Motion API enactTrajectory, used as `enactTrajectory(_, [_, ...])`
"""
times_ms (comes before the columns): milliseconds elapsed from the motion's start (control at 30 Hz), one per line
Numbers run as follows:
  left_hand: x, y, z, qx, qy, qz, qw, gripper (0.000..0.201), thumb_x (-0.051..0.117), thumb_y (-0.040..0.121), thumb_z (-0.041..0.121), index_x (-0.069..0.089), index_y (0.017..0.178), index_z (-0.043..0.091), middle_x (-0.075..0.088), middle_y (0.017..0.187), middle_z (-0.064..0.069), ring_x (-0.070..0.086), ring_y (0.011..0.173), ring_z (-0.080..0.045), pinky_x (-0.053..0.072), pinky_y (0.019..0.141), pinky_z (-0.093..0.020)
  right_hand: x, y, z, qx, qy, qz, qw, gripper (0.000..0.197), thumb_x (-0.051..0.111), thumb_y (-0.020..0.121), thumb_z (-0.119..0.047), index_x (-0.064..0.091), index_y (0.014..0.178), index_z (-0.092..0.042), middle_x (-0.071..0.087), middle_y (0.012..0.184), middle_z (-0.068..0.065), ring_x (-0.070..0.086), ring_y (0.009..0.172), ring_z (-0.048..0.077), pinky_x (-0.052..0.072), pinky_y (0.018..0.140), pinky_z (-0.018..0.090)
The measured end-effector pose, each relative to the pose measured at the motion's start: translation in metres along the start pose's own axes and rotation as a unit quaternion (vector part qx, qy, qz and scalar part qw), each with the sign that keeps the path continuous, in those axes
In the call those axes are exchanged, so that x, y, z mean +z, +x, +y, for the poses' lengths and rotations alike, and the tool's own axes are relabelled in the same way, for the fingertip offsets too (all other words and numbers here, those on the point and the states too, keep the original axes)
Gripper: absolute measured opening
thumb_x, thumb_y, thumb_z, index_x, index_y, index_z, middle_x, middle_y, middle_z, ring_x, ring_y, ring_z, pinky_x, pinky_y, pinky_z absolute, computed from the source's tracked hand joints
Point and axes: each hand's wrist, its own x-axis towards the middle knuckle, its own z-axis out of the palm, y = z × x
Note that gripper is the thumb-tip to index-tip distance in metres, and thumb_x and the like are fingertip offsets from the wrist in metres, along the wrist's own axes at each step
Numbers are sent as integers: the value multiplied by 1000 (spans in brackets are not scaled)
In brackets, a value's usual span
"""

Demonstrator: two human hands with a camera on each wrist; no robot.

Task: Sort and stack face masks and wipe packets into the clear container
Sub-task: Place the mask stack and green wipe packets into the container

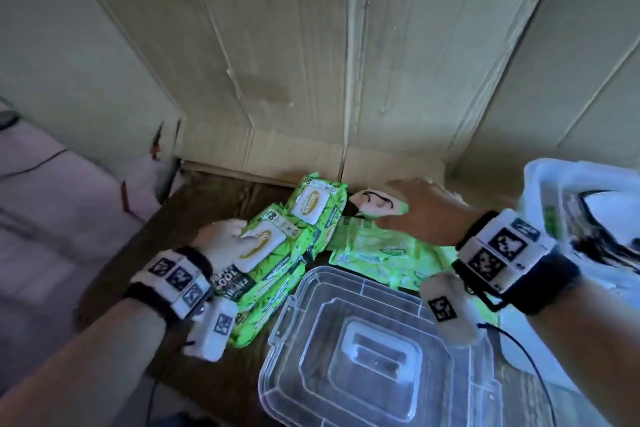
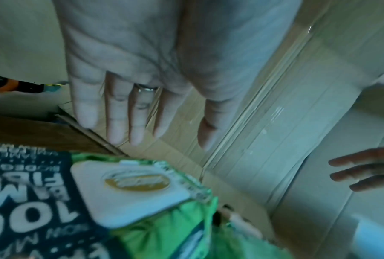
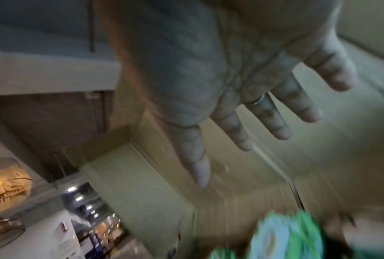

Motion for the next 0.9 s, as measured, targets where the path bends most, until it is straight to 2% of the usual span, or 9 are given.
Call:
enactTrajectory(167, [16,38,2,-53,17,-98,994,87,60,76,66,39,140,11,46,140,-12,50,119,-30,45,97,-37,95,51,-61,-1,22,-178,984,42,47,94,-41,58,101,-1,61,96,17,57,95,29,42,72,30])
enactTrajectory(233, [18,45,-5,-68,2,-111,992,106,64,61,76,36,141,11,45,140,-12,50,117,-31,46,94,-37,128,72,-76,24,30,-206,978,52,41,94,-49,45,63,-7,40,59,7,44,58,21,32,53,27])
enactTrajectory(333, [14,52,-9,-54,23,-128,990,122,63,42,87,43,131,6,50,132,-12,55,106,-28,46,85,-34,160,95,-91,43,89,-232,968,59,31,94,-56,38,54,-14,38,46,2,37,48,16,37,61,29])
enactTrajectory(433, [11,56,-11,-40,25,-144,988,125,60,26,87,52,117,1,61,112,-13,53,79,-20,41,65,-29,169,104,-99,75,209,-209,952,48,38,95,-48,63,97,-7,64,95,16,60,91,26,43,83,31])
enactTrajectory(500, [13,59,-14,-24,-14,-142,989,123,61,20,90,57,105,1,62,95,-10,56,77,-22,37,61,-28,170,107,-99,93,252,-200,942,57,41,94,-47,53,123,0,57,123,21,56,111,32,42,92,33])
enactTrajectory(600, [16,65,-18,-9,-97,-124,987,132,59,24,92,57,116,-2,64,111,-17,61,94,-29,43,70,-31,166,115,-96,70,307,-177,932,75,43,86,-61,49,125,3,56,122,27,64,95,36,54,84,37])
enactTrajectory(733, [14,60,3,44,-256,-94,961,62,65,74,61,62,112,12,65,111,-5,60,108,-25,46,86,-27,153,123,-85,105,525,-59,843,102,85,40,-55,49,122,-7,64,115,15,65,95,27,53,87,45])
enactTrajectory(800, [15,59,14,60,-333,-98,936,57,57,77,66,65,108,19,67,109,1,62,106,-21,46,97,-35,135,121,-80,84,604,-26,792,78,85,51,-23,52,120,-6,68,109,10,68,94,23,55,82,40])
enactTrajectory(900, [17,62,21,-4,-411,-145,900,51,36,91,62,63,105,21,65,104,4,59,98,-17,42,98,-37,111,115,-67,45,597,10,801,42,75,68,-2,63,107,-7,71,97,4,70,85,14,56,71,25])
